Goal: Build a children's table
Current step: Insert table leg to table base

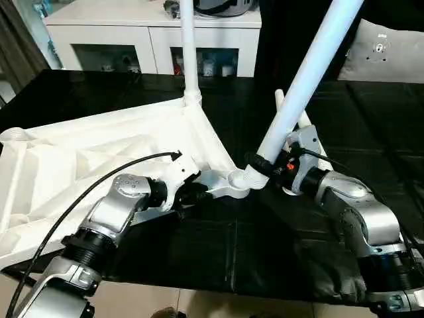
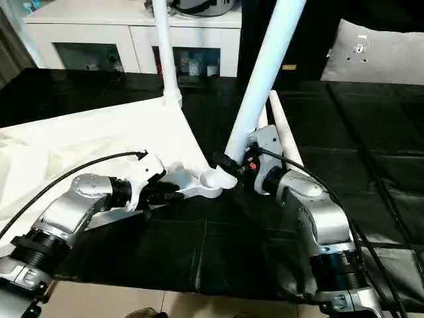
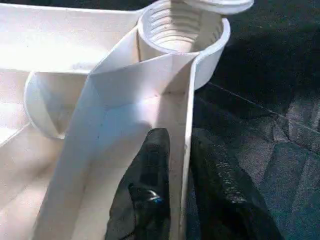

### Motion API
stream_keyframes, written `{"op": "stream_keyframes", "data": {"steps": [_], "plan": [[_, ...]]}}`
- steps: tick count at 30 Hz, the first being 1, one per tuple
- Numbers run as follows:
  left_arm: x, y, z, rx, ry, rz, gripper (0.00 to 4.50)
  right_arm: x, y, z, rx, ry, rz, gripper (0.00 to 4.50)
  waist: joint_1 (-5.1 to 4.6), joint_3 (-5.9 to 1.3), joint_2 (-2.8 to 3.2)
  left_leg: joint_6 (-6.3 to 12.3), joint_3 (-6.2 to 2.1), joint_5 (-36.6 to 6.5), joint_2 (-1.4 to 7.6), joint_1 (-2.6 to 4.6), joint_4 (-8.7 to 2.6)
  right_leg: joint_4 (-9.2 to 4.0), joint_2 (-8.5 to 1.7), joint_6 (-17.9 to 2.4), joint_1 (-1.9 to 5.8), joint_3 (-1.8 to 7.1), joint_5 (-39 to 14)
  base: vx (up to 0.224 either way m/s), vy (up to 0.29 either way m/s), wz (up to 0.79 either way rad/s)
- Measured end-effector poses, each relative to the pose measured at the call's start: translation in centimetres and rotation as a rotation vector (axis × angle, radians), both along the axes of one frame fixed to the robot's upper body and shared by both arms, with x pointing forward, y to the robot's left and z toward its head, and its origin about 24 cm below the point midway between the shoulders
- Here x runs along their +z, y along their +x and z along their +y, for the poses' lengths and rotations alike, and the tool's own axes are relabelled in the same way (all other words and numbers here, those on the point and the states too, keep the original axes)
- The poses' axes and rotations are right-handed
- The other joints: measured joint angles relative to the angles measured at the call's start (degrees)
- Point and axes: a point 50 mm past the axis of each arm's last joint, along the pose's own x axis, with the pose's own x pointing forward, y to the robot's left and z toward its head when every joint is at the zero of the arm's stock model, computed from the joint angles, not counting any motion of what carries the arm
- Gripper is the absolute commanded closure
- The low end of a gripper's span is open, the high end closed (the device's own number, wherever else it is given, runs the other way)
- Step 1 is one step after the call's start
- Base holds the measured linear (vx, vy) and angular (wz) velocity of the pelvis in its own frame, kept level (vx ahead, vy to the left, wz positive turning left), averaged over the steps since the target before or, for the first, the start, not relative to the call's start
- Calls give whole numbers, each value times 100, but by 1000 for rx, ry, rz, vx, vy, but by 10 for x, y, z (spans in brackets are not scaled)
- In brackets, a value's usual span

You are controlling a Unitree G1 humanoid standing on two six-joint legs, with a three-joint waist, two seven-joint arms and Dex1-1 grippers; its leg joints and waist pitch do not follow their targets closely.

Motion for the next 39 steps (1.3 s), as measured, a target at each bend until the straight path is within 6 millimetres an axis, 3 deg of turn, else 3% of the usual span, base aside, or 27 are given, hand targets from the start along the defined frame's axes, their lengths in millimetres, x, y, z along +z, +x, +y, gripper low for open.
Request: {"op": "stream_keyframes", "data": {"steps": [7, 15, 25, 39], "plan": [[1, -3, 2, -73, 7, -1, 447, 5, 2, 11, 97, -30, 6, 262, -4, 0, -1, 1, 0, -1, 0, -2, 0, -2, 0, 0, -1, 1, 0, 0, 0, 0], [1, -10, 5, -256, 68, -69, 450, 5, 1, 16, 173, -54, 43, 262, 67, -1, -3, 0, 0, 0, 1, 4, 0, 0, 0, 0, 7, -1, -1, 0, 0, 0], [3, -1, 2, -344, 119, -109, 450, 6, -1, 17, 246, -89, 68, 262, 187, -15, -24, -8, -1, 5, 3, 15, 3, 15, -1, -1, 13, -2, 1, 0, 0, 0], [3, 2, 2, -392, 124, -131, 450, 5, 3, 17, 292, -97, 111, 262, 185, -18, -28, -8, -1, 5, 1, 11, 6, 14, -3, -1, 13, -1, 1, 0, 0, 0]]}}
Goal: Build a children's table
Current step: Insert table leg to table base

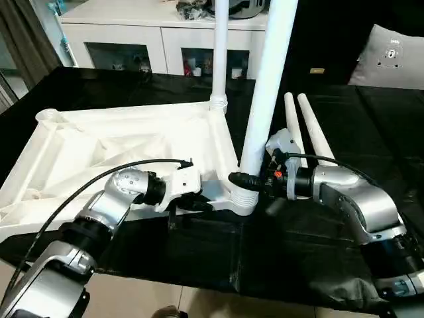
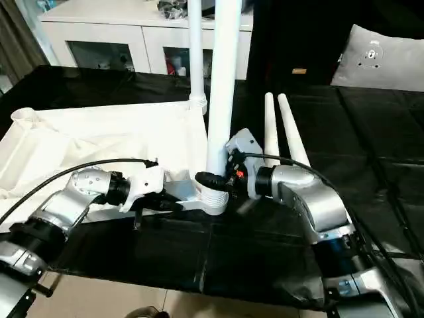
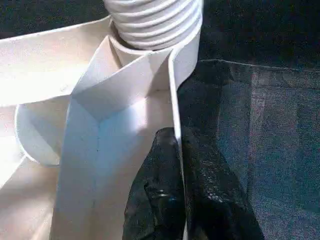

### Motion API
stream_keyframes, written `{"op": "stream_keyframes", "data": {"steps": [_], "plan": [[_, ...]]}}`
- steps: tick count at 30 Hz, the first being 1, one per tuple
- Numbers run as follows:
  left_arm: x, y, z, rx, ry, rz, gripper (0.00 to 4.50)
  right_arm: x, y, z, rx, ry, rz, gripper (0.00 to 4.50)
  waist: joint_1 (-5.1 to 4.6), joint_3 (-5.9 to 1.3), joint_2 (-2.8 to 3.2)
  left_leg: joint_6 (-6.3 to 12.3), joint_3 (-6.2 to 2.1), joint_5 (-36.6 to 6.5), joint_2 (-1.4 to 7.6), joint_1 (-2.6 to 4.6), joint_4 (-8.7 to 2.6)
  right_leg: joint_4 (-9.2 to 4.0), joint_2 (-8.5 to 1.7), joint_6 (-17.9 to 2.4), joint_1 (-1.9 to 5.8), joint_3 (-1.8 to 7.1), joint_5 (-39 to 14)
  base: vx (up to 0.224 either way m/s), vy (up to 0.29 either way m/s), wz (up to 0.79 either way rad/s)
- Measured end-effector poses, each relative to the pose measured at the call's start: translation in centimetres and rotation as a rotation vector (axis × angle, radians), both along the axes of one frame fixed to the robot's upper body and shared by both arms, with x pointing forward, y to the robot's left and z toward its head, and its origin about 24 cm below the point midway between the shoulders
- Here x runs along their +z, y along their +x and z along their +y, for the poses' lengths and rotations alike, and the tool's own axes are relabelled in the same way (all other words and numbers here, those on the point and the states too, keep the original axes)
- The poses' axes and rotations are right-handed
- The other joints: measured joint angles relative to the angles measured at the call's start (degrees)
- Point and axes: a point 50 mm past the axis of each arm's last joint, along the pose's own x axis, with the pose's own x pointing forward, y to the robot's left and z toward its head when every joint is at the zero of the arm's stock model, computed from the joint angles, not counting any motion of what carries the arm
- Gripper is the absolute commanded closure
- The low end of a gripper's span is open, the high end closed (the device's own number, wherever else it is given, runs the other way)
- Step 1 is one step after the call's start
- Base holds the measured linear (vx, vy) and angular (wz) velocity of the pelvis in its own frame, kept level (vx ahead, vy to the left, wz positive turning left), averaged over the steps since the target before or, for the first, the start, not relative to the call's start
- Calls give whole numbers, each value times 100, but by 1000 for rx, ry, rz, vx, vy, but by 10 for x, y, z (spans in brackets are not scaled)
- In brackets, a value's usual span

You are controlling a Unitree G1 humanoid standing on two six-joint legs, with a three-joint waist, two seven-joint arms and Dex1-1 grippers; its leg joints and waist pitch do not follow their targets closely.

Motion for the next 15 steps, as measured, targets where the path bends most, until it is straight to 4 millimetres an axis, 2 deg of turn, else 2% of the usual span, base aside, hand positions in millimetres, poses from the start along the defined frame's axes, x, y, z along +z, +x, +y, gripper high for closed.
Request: {"op": "stream_keyframes", "data": {"steps": [9, 15], "plan": [[-1, 0, 0, -4, -3, 4, 450, -5, 3, -1, -13, 26, 8, 262, 5, -13, -1, 0, 0, 0, 1, 1, 0, -1, 0, 0, 2, -1, 0, 0, 0, 0], [-3, 0, -2, 0, -14, 5, 450, -13, -4, -10, -66, 81, 19, 262, 32, -24, 5, 0, 0, 0, 0, 6, 0, -8, -1, 1, 12, -2, 0, 0, 0, 0]]}}
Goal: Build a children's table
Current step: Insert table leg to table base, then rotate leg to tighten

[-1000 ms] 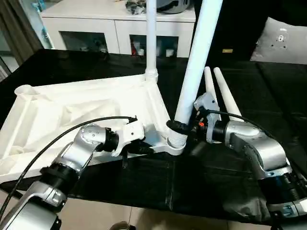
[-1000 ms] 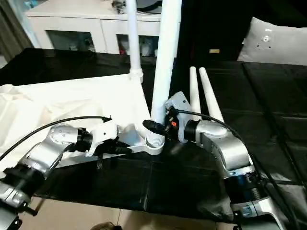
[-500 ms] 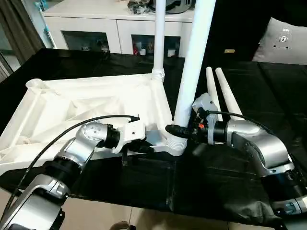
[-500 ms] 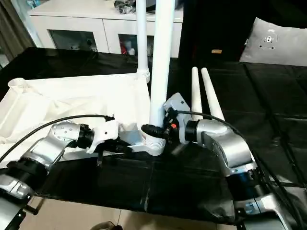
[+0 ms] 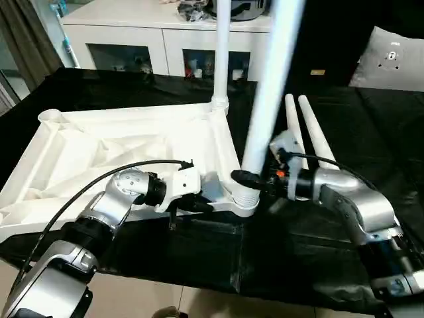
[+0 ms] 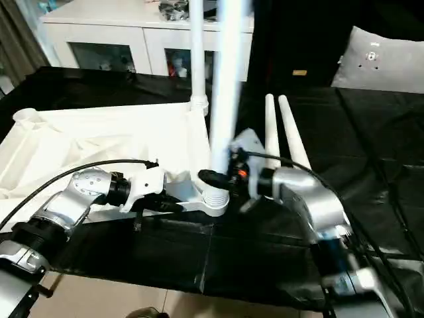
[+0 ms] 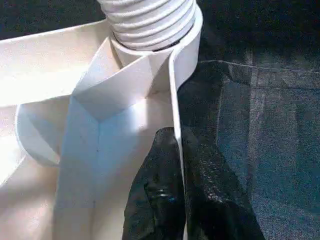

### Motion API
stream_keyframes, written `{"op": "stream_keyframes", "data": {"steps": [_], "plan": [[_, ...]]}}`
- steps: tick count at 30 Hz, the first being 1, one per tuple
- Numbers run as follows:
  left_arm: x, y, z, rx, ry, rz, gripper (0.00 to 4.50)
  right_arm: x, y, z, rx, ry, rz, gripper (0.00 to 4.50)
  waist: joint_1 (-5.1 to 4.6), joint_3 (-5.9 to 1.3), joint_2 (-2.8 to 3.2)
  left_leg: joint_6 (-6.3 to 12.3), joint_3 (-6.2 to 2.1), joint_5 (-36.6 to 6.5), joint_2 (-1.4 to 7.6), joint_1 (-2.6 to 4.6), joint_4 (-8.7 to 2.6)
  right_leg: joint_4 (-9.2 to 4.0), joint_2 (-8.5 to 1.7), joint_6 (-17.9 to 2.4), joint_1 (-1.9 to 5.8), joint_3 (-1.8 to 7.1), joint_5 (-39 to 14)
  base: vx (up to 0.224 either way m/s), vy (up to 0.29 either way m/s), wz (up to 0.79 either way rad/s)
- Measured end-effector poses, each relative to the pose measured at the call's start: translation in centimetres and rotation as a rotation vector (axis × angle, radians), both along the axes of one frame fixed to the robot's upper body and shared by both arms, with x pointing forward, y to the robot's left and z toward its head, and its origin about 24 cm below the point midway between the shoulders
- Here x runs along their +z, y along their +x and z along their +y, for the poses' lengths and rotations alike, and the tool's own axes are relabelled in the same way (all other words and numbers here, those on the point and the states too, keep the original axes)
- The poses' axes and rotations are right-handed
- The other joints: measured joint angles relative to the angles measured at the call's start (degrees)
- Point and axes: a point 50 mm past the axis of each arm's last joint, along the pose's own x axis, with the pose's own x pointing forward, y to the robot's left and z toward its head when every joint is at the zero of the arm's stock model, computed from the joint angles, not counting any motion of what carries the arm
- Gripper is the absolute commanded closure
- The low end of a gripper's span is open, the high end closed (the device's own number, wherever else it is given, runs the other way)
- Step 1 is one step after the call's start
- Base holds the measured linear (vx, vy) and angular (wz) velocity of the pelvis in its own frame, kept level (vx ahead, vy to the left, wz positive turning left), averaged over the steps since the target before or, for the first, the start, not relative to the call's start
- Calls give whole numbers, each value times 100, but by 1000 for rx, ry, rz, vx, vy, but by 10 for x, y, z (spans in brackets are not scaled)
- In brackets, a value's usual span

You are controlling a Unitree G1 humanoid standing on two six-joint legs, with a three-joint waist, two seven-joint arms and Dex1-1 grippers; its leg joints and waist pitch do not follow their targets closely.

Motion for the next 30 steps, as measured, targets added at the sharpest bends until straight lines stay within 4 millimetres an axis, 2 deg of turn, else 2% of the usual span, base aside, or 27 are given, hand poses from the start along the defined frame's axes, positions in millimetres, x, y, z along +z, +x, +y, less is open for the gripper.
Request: {"op": "stream_keyframes", "data": {"steps": [3, 7, 14, 20, 24, 27, 30], "plan": [[-1, 1, -1, 12, -8, -1, 450, -7, -4, -3, -60, 46, 2, 262, 12, -11, 17, 0, 0, 0, 0, 6, 0, 0, -1, 0, 4, 1, 0, 0, 0, 0], [-4, 0, 0, 32, -10, 8, 450, -13, -11, -3, -123, 65, -17, 262, -11, -12, 27, -1, 0, -1, -2, 63, -4, -5, -2, 19, 50, 1, -11, 0, 0, 0], [-6, -2, 0, 31, -11, 13, 450, -11, -17, 5, -56, -44, -102, 262, -44, -23, 56, -2, 0, -2, -9, 94, -19, -20, -3, 43, 81, 8, -26, 0, 0, 0], [-7, -2, 0, 18, 5, 4, 450, -9, -17, 12, 32, -145, -151, 262, -59, -38, 25, -2, 0, -2, -9, 99, -24, -21, -3, 47, 82, 9, -28, 0, 0, 0], [-6, -3, 0, -5, 11, 5, 450, -10, -18, 11, 58, -150, -144, 262, -53, -58, -24, -1, 0, -4, -9, 97, -33, -24, -3, 63, 81, 10, -39, 0, 0, 0], [-4, 1, 1, -21, 24, 17, 450, -10, -18, 11, 61, -144, -140, 262, -51, -45, -66, -2, 0, -4, -9, 99, -47, -24, -1, 65, 78, 8, -42, 0, 0, 0], [-3, 4, 1, -26, 34, 17, 450, -10, -18, 12, 58, -138, -137, 262, -62, -36, -80, -3, 0, -4, -10, 105, -50, -26, -1, 67, 79, 10, -43, 0, 0, 0]]}}
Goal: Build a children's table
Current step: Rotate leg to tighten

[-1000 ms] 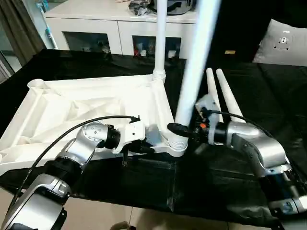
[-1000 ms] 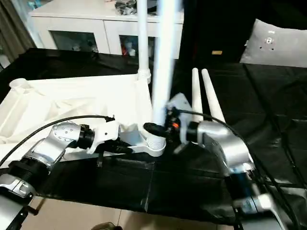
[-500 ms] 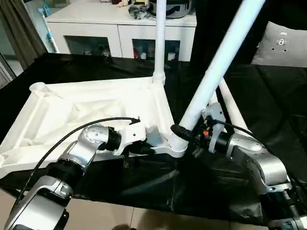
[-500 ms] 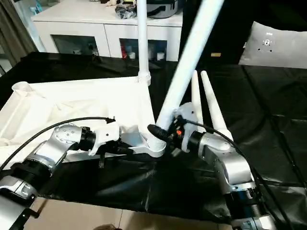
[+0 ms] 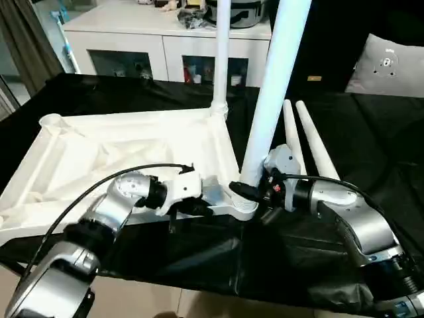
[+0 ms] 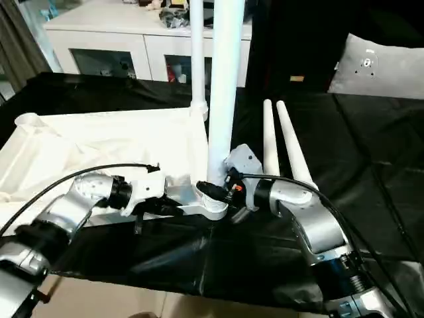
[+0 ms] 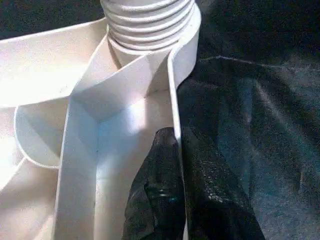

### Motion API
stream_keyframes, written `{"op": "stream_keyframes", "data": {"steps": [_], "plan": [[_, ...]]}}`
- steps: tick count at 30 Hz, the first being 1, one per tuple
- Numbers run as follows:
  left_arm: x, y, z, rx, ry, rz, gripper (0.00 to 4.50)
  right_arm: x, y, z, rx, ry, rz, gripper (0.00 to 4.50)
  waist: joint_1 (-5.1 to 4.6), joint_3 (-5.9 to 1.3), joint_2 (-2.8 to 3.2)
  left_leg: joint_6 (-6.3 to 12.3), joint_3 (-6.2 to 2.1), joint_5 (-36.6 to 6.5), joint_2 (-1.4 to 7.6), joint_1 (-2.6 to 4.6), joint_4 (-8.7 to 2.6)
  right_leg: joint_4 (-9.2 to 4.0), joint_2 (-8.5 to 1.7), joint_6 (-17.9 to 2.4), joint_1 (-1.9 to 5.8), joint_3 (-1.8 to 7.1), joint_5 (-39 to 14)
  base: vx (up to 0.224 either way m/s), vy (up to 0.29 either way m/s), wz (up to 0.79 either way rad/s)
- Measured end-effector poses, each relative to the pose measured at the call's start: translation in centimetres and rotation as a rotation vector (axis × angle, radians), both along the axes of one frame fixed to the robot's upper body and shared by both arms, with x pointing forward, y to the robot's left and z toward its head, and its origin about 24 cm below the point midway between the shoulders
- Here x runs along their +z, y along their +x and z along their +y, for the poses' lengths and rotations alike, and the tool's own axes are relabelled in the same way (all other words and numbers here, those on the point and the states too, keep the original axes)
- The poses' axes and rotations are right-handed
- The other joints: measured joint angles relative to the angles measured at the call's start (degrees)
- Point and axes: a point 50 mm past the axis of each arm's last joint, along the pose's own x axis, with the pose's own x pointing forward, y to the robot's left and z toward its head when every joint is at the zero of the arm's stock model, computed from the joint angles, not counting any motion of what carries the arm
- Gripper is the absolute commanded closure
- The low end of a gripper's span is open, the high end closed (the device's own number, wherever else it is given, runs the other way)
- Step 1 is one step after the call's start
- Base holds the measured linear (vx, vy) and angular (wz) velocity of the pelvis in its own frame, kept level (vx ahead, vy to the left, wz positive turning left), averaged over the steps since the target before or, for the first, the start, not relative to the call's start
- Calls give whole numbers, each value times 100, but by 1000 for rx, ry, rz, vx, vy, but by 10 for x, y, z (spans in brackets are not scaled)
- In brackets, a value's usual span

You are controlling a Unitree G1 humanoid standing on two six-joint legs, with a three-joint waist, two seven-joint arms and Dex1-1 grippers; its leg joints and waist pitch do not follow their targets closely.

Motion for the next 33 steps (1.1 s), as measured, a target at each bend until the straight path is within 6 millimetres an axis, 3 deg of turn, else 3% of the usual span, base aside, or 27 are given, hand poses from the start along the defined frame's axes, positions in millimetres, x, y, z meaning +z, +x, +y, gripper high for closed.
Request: {"op": "stream_keyframes", "data": {"steps": [6, 12, 18, 23, 28, 33], "plan": [[5, 7, 5, -18, 28, -8, 450, 1, 3, 4, -1, 22, 5, 262, -49, 33, -44, 0, 0, 0, -2, 2, -32, -37, 2, 3, 1, -1, -2, 0, 0, 0], [9, 7, 14, -10, 46, -9, 450, 0, 5, 14, -14, 50, 5, 262, -177, 45, -60, -1, 0, 0, -5, 0, -61, -66, 3, -2, -2, -2, 1, 0, 0, 0], [5, -11, 25, 160, -8, 13, 450, -1, 6, 30, -83, 94, 0, 262, -324, 44, -61, -10, 11, -4, -5, 13, -103, -81, 4, -11, -10, 1, 6, 0, 0, 0], [3, -35, 12, 336, -51, 29, 450, -1, 10, 35, -209, 112, -22, 262, -462, 35, -68, -33, 19, -19, -5, 35, -109, -92, 7, -9, -10, 7, 3, 0, 0, 0], [4, -44, -12, 454, -53, 30, 450, -1, 19, 33, -298, 111, -32, 262, -421, 42, -25, -35, 14, -21, -4, 37, -110, -90, 10, -8, -8, 2, -1, 0, 0, 0], [5, -45, -19, 485, -38, 27, 450, -2, 19, 34, -312, 119, -29, 262, -354, 46, 20, -35, 8, -21, -5, 36, -110, -93, 10, -7, -10, -1, -2, 0, 0, 0]]}}
